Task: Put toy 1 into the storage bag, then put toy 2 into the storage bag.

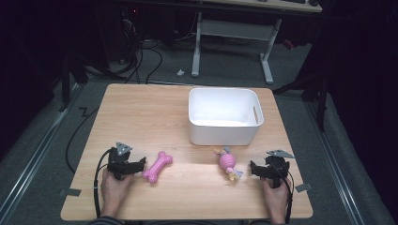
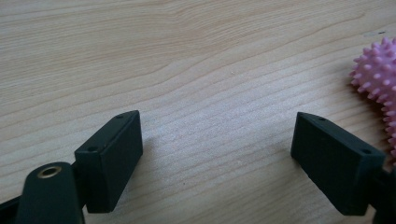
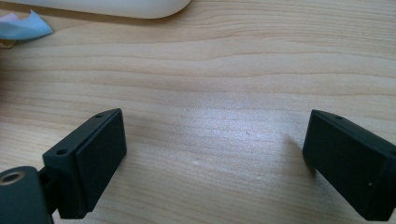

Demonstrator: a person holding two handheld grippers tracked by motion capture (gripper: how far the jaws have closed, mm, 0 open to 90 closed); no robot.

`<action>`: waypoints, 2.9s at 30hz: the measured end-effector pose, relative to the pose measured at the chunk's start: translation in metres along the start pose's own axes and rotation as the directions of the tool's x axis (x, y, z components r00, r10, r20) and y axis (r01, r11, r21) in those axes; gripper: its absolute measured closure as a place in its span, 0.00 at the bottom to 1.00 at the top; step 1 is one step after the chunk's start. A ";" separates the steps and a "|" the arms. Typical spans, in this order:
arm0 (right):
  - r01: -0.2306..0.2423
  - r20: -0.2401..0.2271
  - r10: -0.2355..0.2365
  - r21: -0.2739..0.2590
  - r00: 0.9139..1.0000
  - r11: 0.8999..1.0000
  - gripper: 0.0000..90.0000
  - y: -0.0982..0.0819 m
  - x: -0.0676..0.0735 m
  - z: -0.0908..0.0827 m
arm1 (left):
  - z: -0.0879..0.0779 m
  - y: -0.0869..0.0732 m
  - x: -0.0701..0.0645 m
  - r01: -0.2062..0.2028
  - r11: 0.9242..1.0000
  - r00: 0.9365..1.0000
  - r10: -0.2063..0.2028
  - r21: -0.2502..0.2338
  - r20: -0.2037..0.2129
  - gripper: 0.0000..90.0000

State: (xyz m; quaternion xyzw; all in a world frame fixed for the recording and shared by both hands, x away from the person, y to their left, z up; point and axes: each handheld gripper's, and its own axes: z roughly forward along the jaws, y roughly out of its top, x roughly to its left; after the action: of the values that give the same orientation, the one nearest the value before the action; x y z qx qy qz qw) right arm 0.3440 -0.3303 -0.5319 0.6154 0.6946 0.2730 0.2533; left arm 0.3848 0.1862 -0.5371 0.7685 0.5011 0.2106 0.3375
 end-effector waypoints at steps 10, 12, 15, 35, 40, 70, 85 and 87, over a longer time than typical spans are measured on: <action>-0.002 0.006 0.002 -0.002 1.000 1.000 0.07 0.000 0.001 0.000 | 0.000 0.000 0.000 -0.002 1.000 1.000 0.002 0.000 0.002 0.19; -0.004 0.006 0.004 -0.001 1.000 1.000 0.07 0.000 0.001 0.000 | 0.000 0.000 0.000 -0.002 1.000 1.000 0.002 -0.001 0.002 0.19; -0.004 0.007 0.004 -0.002 1.000 1.000 0.07 -0.001 0.001 0.000 | 0.000 0.000 0.000 -0.002 1.000 1.000 0.002 -0.001 0.002 0.19; -0.009 0.008 0.009 -0.002 1.000 1.000 0.07 -0.001 0.002 -0.001 | 0.000 0.003 0.003 -0.002 1.000 1.000 0.002 0.010 0.020 0.21; -0.009 0.008 0.009 -0.003 1.000 1.000 0.08 -0.001 0.002 -0.001 | -0.002 0.003 0.004 0.009 1.000 1.000 -0.009 0.010 0.027 0.23; -0.006 0.007 0.006 -0.004 1.000 1.000 0.08 -0.001 0.002 -0.001 | -0.038 0.034 -0.012 -0.026 0.999 0.991 0.031 -0.043 0.127 0.30; -0.006 0.006 0.006 -0.005 1.000 1.000 0.08 -0.001 0.002 -0.001 | -0.043 0.042 -0.035 -0.090 0.996 0.981 0.089 -0.006 0.175 0.34; -0.007 0.007 0.007 -0.005 1.000 1.000 0.08 -0.001 0.002 -0.001 | -0.042 0.043 -0.039 -0.099 0.995 0.978 0.097 0.001 0.183 0.34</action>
State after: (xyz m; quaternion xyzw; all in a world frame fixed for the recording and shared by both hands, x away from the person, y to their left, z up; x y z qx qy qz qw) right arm 0.3422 -0.3286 -0.5319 0.6183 0.6908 0.2736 0.2562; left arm 0.3679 0.1523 -0.4766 0.8101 0.4307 0.1532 0.3672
